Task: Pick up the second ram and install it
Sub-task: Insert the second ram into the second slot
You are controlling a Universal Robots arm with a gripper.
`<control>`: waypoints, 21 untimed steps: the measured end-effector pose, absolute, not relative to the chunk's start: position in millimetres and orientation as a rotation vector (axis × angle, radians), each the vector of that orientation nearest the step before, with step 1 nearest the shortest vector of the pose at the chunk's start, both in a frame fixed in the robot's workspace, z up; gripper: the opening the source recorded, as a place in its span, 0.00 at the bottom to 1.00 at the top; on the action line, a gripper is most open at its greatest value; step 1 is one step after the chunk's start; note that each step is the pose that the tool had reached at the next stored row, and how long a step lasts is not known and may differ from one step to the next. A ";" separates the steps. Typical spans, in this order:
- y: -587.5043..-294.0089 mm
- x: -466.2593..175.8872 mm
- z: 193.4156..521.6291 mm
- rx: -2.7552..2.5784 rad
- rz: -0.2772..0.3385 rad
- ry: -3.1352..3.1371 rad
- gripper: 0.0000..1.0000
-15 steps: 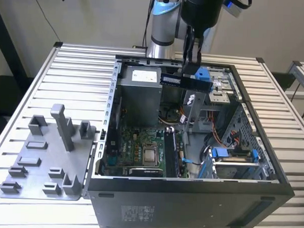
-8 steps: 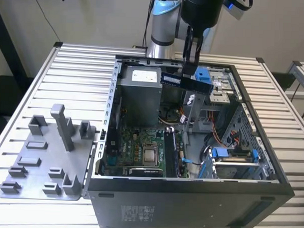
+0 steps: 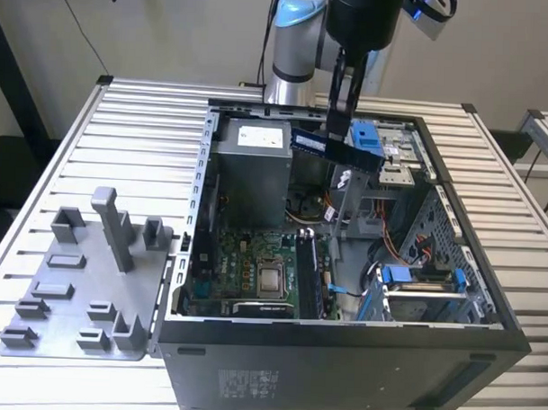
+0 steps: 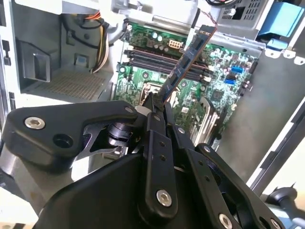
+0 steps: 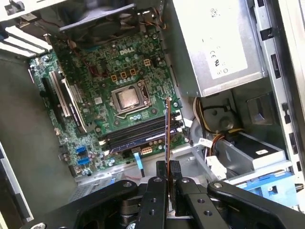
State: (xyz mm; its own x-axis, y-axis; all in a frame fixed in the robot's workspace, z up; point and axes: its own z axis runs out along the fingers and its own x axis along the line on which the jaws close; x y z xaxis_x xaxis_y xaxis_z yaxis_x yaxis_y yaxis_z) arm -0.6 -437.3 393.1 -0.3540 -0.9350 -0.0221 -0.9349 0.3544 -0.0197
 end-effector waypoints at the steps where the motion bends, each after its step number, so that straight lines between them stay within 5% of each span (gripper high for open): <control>1: -437.3 -0.6 393.1 -1.752 -0.007 2.573 0.14; 21: -437.3 -0.6 393.0 -1.375 -0.033 2.803 0.14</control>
State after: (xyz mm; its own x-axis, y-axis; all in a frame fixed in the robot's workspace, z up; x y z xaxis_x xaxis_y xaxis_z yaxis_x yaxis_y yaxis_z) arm -0.6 -437.3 393.0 -0.6123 -0.7906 -0.0079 -0.7902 0.6122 -0.0273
